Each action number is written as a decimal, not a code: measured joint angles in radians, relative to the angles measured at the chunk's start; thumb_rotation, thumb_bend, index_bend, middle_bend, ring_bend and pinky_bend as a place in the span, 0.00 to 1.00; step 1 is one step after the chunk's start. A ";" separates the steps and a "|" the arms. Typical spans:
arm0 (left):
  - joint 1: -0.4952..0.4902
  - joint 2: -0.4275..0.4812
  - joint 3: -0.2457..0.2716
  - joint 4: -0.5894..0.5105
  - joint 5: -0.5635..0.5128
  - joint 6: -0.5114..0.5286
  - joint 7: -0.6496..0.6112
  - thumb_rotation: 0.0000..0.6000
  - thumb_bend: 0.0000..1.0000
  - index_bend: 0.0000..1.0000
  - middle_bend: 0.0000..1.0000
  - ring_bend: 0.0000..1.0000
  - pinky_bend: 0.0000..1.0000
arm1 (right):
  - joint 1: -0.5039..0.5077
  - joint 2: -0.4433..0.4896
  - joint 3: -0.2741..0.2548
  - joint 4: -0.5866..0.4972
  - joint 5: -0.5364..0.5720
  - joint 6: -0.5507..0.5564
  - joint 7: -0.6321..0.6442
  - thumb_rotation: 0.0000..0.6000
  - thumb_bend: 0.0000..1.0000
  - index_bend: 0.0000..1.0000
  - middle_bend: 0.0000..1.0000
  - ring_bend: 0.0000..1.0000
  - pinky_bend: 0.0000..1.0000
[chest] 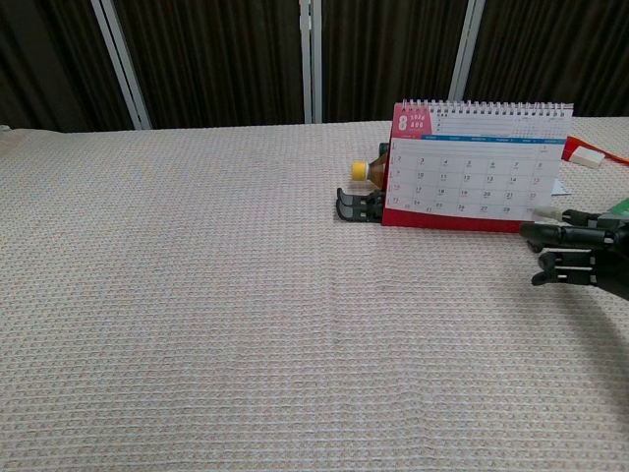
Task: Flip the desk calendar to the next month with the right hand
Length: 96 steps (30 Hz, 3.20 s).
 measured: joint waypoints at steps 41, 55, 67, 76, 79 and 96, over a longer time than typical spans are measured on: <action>0.004 0.020 0.003 -0.010 0.020 0.025 -0.050 1.00 0.09 0.00 0.00 0.00 0.00 | 0.102 -0.037 0.079 -0.126 -0.031 0.117 -0.102 1.00 0.31 0.34 0.47 0.52 0.41; -0.001 0.008 -0.003 -0.004 0.025 0.025 -0.037 1.00 0.09 0.00 0.00 0.00 0.00 | 0.072 0.108 0.144 -0.266 -0.310 0.437 -0.396 1.00 0.32 0.26 0.32 0.20 0.10; -0.017 -0.003 -0.010 0.002 -0.005 -0.017 -0.023 1.00 0.09 0.00 0.00 0.00 0.00 | 0.219 0.148 0.128 0.051 -0.193 0.214 -0.489 1.00 0.22 0.20 0.24 0.10 0.04; -0.026 -0.009 -0.017 0.011 -0.024 -0.036 -0.020 1.00 0.09 0.00 0.00 0.00 0.00 | 0.284 0.127 0.058 0.221 -0.174 0.052 -0.460 1.00 0.22 0.19 0.24 0.10 0.04; -0.025 -0.009 -0.016 0.011 -0.024 -0.034 -0.020 1.00 0.09 0.00 0.00 0.00 0.00 | 0.294 0.122 0.038 0.245 -0.170 0.025 -0.445 1.00 0.21 0.18 0.22 0.10 0.04; -0.012 -0.001 -0.005 0.020 -0.017 -0.010 -0.038 1.00 0.08 0.00 0.00 0.00 0.00 | 0.111 0.254 -0.049 0.067 -0.583 0.391 -0.323 1.00 0.21 0.02 0.01 0.00 0.00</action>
